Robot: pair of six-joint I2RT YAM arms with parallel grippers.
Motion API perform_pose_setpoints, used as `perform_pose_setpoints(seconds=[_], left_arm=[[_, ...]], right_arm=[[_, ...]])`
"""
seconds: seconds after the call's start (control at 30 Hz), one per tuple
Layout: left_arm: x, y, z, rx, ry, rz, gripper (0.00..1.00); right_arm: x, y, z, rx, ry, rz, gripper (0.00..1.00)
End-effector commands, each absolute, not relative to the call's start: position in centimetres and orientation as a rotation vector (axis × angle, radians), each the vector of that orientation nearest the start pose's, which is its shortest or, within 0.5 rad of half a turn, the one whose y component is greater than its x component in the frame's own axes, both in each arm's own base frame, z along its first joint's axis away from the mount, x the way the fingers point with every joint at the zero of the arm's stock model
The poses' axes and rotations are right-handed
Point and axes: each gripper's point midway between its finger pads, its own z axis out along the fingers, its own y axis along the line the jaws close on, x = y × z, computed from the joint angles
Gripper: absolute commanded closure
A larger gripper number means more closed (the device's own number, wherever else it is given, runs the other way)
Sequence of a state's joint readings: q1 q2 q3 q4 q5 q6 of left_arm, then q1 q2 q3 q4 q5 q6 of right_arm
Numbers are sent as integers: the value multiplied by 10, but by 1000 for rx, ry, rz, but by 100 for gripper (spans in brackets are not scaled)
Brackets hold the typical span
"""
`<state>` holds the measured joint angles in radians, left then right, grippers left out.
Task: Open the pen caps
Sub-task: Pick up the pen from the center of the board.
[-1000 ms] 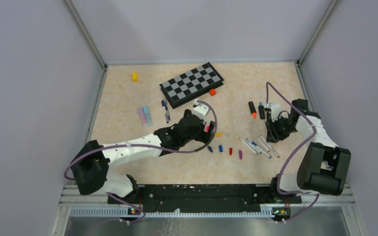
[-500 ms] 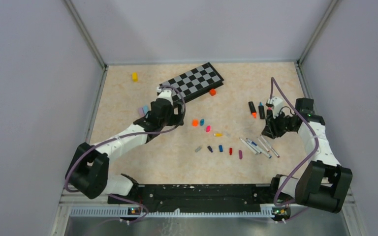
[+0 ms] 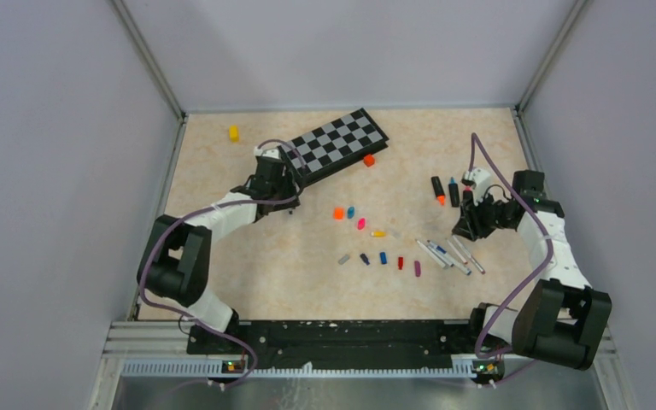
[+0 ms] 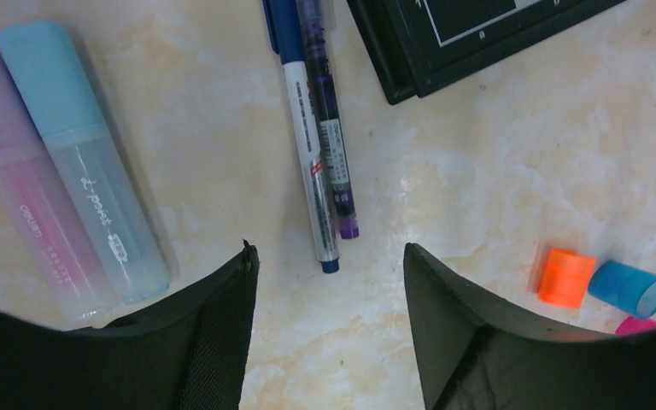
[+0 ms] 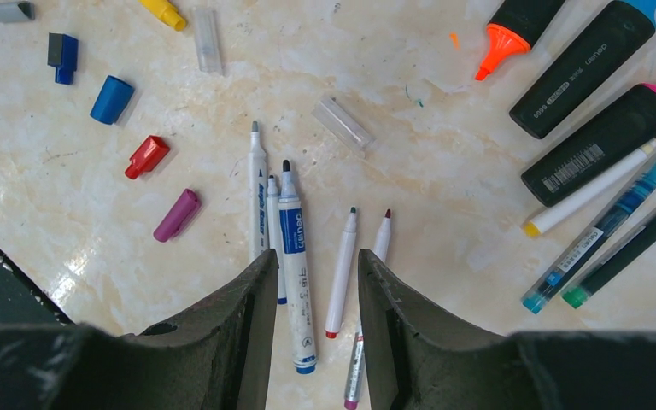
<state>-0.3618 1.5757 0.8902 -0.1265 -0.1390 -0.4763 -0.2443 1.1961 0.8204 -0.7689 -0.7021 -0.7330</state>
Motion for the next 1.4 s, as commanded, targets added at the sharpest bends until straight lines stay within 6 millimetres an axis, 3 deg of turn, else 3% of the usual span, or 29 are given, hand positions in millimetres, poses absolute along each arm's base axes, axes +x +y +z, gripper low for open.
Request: perform_pose_setpoints(seconds=[0.0,0.1,0.4,0.57,1.03,1.37], left_arm=[[395,-134,71,-253,2364,-246,43],[405,-129,68,-281,2386,-218,58],[425,-125,56,-297,2406,-197,63],[428,-123,49,-303,2431,-185,71],[422,-117,31,-305,2503,-119,75],[405,-103,20,-316,2553,-28,75]], right_arm=[[264,31,117,-782,2222,518,62],[263,31,116,-782,2224,521,62],[262,31,115,-784,2226,524,62],[262,31,115,-787,2227,523,62],[262,31,116,-788,2223,524,62],[262,32,117,-792,2219,528,62]])
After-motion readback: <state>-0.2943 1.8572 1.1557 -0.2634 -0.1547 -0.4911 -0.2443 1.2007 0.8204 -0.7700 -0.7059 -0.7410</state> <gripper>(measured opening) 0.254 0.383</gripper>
